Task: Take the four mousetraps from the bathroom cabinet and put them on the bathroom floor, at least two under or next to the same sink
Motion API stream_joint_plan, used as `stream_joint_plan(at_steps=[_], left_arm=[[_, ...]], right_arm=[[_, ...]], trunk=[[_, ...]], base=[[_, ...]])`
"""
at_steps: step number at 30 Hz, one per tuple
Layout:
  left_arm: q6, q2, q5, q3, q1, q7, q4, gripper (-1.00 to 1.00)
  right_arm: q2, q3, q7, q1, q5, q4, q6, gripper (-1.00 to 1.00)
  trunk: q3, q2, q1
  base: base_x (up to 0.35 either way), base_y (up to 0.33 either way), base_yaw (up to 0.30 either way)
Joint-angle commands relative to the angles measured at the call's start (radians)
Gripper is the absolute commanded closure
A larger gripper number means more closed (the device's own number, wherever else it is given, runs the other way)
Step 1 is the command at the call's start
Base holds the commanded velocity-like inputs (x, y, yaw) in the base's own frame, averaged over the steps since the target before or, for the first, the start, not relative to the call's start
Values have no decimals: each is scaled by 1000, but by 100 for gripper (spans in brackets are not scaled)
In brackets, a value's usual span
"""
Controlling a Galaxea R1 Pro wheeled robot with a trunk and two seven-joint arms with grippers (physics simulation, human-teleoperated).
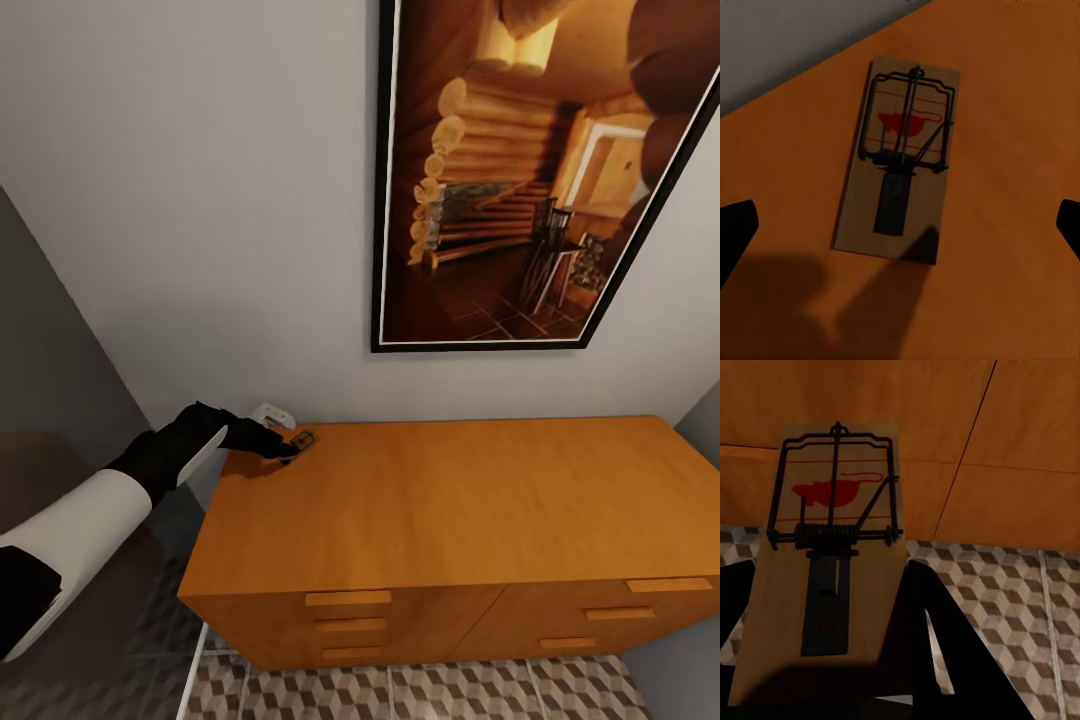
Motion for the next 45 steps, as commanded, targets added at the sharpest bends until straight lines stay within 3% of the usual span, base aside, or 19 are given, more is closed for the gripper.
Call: stream_joint_plan(at_steps=[1, 16, 32, 45], left_arm=[[5, 1, 6, -4, -1, 1, -1, -100], [5, 1, 6, -5, -1, 1, -1, -100], [5, 1, 6, -6, -1, 1, 0, -100], [5, 1, 6, -46, -1, 1, 0, -100]], right_arm=[[1, 9, -2, -1, -11, 1, -4, 100], [3, 9, -3, -1, -11, 1, -4, 100], [5, 9, -5, -1, -11, 1, -3, 100], [5, 9, -5, -1, -11, 1, -4, 100]], trunk=[[-2, -2, 1], [-3, -2, 1], [-21, -2, 1], [-23, -2, 1]], base=[[0, 0, 0], [0, 0, 0], [0, 0, 0], [0, 0, 0]])
